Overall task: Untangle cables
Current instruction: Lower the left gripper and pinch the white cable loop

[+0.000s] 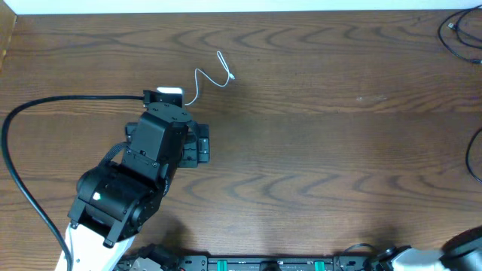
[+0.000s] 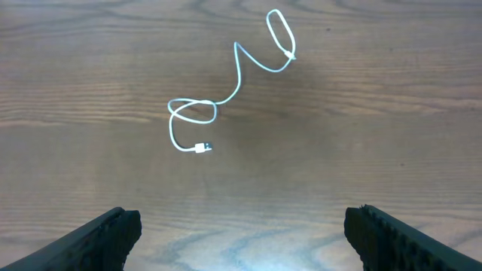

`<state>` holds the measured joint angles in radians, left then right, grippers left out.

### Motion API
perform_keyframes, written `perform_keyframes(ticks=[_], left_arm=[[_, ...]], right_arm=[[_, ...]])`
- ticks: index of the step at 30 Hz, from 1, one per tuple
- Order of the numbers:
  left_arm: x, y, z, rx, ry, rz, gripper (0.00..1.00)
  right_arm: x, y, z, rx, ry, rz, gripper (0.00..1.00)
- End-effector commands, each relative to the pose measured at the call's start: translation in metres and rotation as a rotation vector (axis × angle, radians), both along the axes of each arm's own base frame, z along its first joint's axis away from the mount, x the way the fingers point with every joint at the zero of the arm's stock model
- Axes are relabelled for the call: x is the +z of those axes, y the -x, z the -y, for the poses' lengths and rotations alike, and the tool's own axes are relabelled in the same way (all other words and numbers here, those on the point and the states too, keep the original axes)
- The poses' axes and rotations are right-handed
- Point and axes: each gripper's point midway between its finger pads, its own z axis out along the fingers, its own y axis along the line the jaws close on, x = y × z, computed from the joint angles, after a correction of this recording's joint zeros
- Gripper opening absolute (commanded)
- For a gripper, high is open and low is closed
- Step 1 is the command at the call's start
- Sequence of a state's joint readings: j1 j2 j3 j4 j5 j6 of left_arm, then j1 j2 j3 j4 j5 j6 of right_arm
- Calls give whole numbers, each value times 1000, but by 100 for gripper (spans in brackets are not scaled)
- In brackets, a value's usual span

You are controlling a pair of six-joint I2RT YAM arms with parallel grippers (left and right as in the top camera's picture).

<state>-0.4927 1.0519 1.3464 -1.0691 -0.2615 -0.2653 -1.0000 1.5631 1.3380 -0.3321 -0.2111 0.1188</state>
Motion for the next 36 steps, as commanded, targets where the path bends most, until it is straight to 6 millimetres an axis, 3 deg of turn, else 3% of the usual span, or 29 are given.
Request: perform_keyframes(ticks=[1,9,11,16,20,26,33,36], left_arm=[[-1,0,1,-1,13,-5,93],[2,-5,3,32,50,15,94],[3,-7,-3,113,81,24,94],[1,-12,-13,350,211,42,94],[-11,-20,-9,434,259,9,93],[-39,-41,-16,531,132,-23,94],[-76,-59,-29,830,211,-50,93],[-96,-66,-33,869,167,-91,94]], right_arm=[[63,-14,-42,42,-17,201,99],[167,-33,-148,274,117,410,99],[196,-33,-177,337,179,472,99],[243,-23,-219,428,301,580,99],[250,-9,-232,436,308,589,99],[254,4,-242,437,312,592,99],[255,7,-245,439,323,589,99],[255,8,-246,442,319,590,99]])
